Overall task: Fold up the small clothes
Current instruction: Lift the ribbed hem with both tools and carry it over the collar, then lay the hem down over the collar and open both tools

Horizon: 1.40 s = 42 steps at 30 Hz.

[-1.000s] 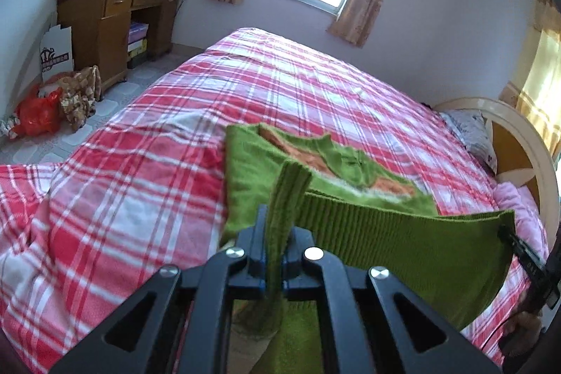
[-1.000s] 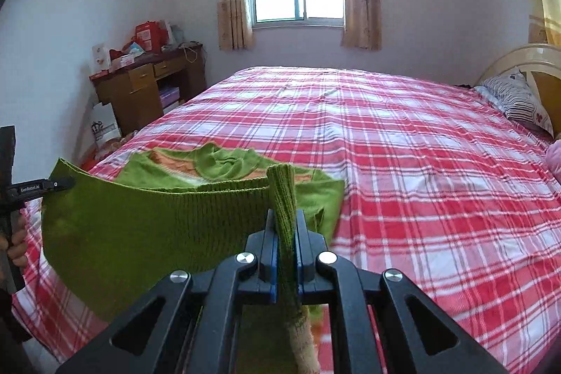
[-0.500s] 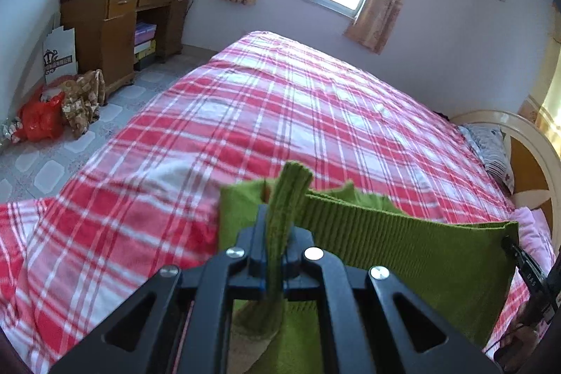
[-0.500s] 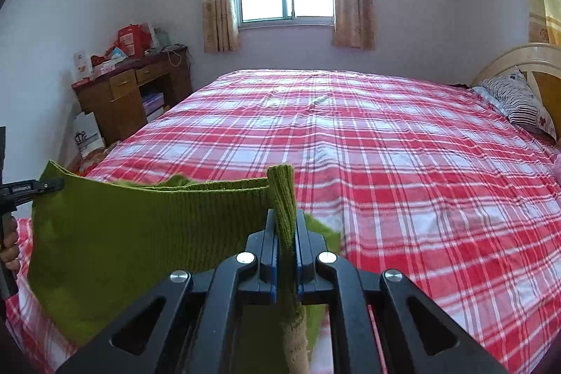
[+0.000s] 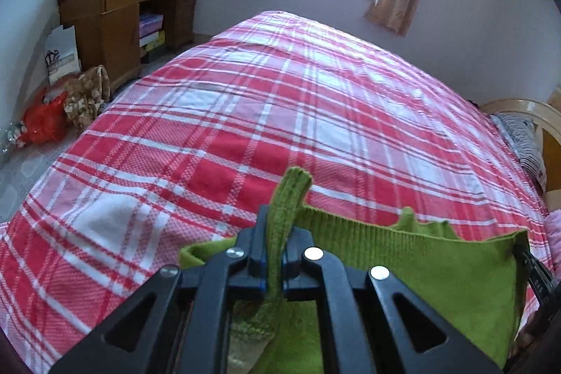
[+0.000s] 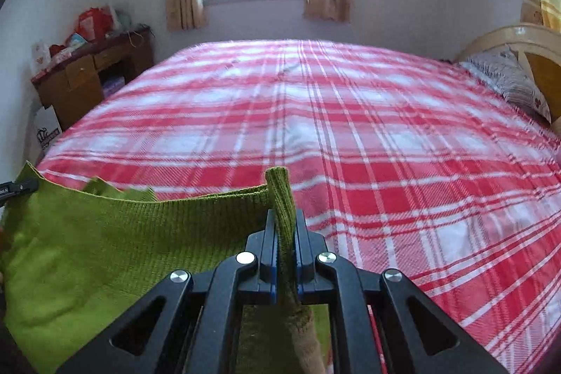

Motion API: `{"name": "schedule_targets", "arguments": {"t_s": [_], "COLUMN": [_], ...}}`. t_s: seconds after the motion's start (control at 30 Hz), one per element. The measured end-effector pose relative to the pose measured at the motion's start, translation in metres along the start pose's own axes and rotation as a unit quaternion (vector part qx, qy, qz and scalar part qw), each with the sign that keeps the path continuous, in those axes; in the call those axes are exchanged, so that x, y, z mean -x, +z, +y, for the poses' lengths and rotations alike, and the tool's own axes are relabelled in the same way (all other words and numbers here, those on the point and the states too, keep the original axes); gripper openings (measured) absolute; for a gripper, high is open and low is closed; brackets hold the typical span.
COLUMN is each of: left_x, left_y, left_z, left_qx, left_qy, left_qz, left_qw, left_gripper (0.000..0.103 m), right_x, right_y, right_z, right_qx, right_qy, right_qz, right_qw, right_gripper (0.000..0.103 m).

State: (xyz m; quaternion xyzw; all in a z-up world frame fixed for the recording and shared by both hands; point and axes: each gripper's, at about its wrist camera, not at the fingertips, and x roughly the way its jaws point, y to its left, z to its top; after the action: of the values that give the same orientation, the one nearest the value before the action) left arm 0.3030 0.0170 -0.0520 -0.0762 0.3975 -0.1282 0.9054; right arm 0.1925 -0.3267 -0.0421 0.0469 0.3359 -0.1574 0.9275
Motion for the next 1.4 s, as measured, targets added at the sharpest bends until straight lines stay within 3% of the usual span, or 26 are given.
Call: {"name": "schedule_targets", "arguments": {"t_s": [0.13,0.3,0.37,0.47,0.53,0.63,0.7,0.93,1.1,1.2,1.33,1.4], "left_x": [-0.01,-0.026,-0.03,-0.019,0.006,0.049,0.072,0.136,0.149,0.134,0.128,0.128], "left_y": [0.0,0.004,0.005,0.011,0.014,0.005,-0.011,-0.1,-0.14,-0.152,-0.161,-0.162], "left_z": [0.006,0.013,0.015,0.015,0.019,0.022,0.023,-0.005,-0.02,-0.021,-0.017,-0.02], "left_qx": [0.018,0.04,0.048,0.041,0.026,-0.016,-0.036,-0.09,-0.088,-0.091,-0.094,-0.107], "left_qy": [0.011,0.024,0.022,0.017,0.023,0.035,0.046,0.016,0.009,0.039,0.065,0.081], "left_qz": [0.011,0.041,0.051,0.059,0.041,0.007,0.001,-0.008,-0.008,0.011,0.018,0.016], "left_qw": [0.9997,0.998,0.9973,0.9973,0.9986,0.9992,0.9983,0.9957,0.9961,0.995,0.9933,0.9908], "left_gripper": [0.007,0.013,0.014,0.021,0.043,0.048,0.048,0.048,0.048,0.048,0.049,0.049], "right_x": [-0.015,-0.048,-0.047,-0.038,-0.016,0.042,0.076,0.163,0.17,0.159,0.137,0.141], "right_y": [-0.002,-0.006,-0.006,-0.008,-0.011,-0.023,-0.035,-0.095,-0.121,-0.136,-0.162,-0.17], "right_z": [-0.006,-0.008,-0.009,-0.019,-0.043,-0.079,-0.088,-0.02,0.027,0.046,0.048,0.047], "right_qx": [-0.009,-0.014,-0.014,-0.036,-0.092,-0.176,-0.197,-0.076,-0.009,0.035,0.045,0.054], "right_qy": [0.0,0.012,0.012,0.024,0.055,0.068,0.061,0.081,0.084,0.072,0.055,0.053], "right_qz": [0.019,0.099,0.099,0.096,0.076,0.009,-0.015,-0.031,-0.013,0.014,0.059,0.039], "right_qw": [1.0,0.995,0.995,0.994,0.991,0.982,0.978,0.993,0.996,0.997,0.996,0.996], "right_gripper": [0.006,0.007,0.008,0.019,0.02,0.021,0.021,0.021,0.021,0.021,0.021,0.021]}}
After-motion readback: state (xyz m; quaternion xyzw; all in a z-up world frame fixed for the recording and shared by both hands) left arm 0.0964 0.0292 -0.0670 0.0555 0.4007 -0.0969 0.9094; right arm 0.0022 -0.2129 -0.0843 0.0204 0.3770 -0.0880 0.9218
